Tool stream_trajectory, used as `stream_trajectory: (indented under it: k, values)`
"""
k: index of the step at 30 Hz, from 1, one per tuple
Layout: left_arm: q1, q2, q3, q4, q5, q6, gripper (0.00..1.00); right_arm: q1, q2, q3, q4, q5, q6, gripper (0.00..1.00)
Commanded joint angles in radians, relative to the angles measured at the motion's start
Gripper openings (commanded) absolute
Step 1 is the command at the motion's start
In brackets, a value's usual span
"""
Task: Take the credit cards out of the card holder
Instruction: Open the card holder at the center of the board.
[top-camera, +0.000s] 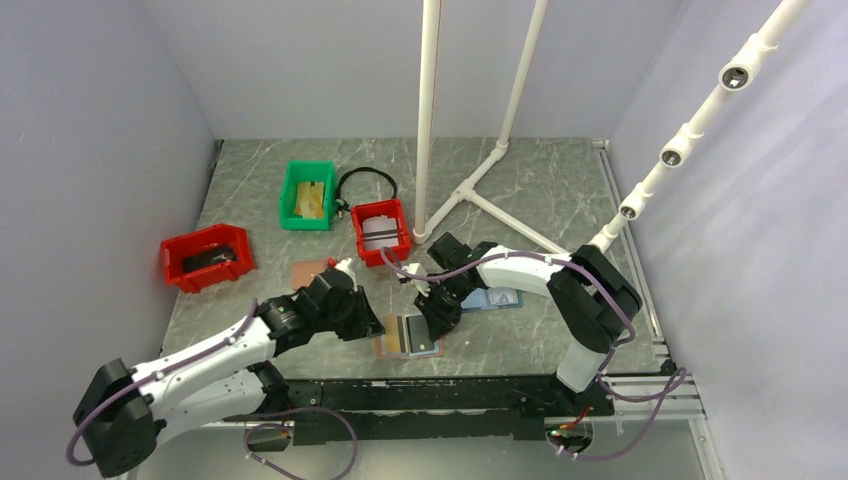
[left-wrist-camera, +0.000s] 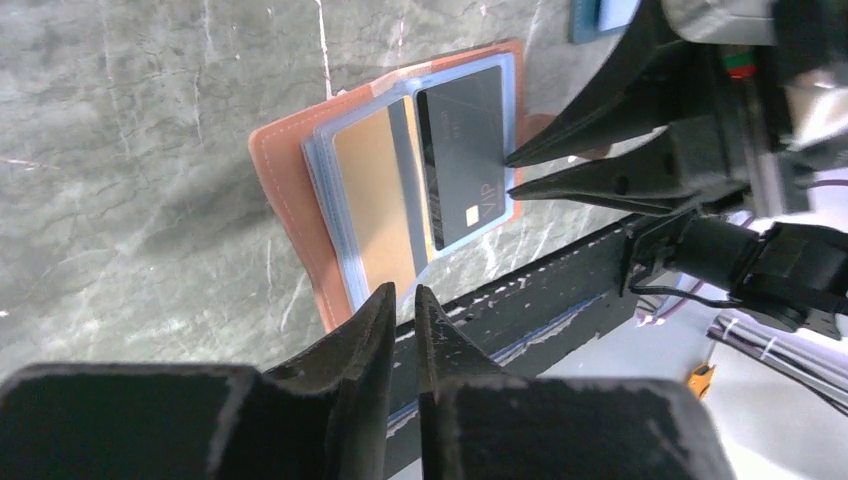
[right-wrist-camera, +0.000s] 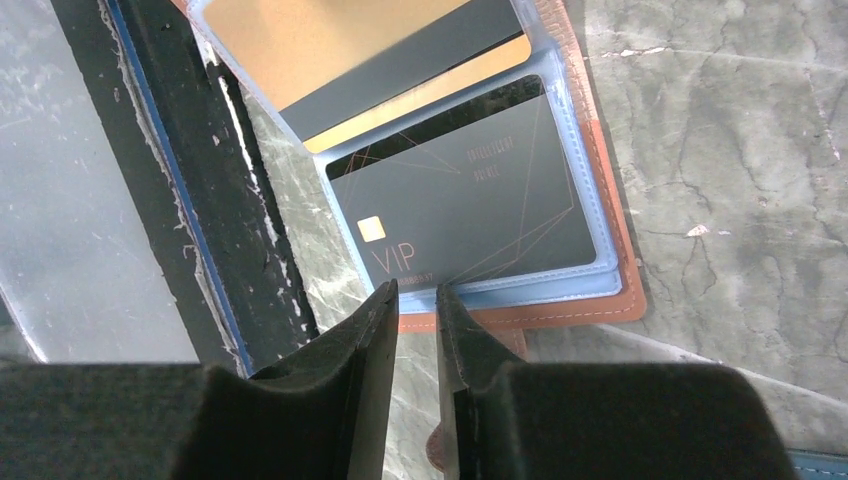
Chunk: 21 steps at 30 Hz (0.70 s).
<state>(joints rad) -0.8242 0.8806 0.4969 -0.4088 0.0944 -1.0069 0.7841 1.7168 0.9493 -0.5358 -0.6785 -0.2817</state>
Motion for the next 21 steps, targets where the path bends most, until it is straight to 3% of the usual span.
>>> stream_trajectory:
  k: [1,10,18,21]
  values:
    - [0.003,0.093,0.002,0.094,0.057,0.007,0.22,-0.002,-0.017,0.037,-0.013,-0.021,-0.013,0.24]
    - [0.003,0.14,0.012,0.046,0.041,0.004,0.44,-0.002,-0.01,0.037,-0.016,-0.021,-0.014,0.26]
    - [0.004,0.182,-0.043,0.215,0.14,-0.025,0.43,-0.002,-0.004,0.037,-0.016,-0.022,-0.013,0.27]
    - [0.003,0.19,-0.065,0.3,0.181,-0.039,0.37,-0.002,-0.003,0.037,-0.018,-0.023,-0.012,0.27]
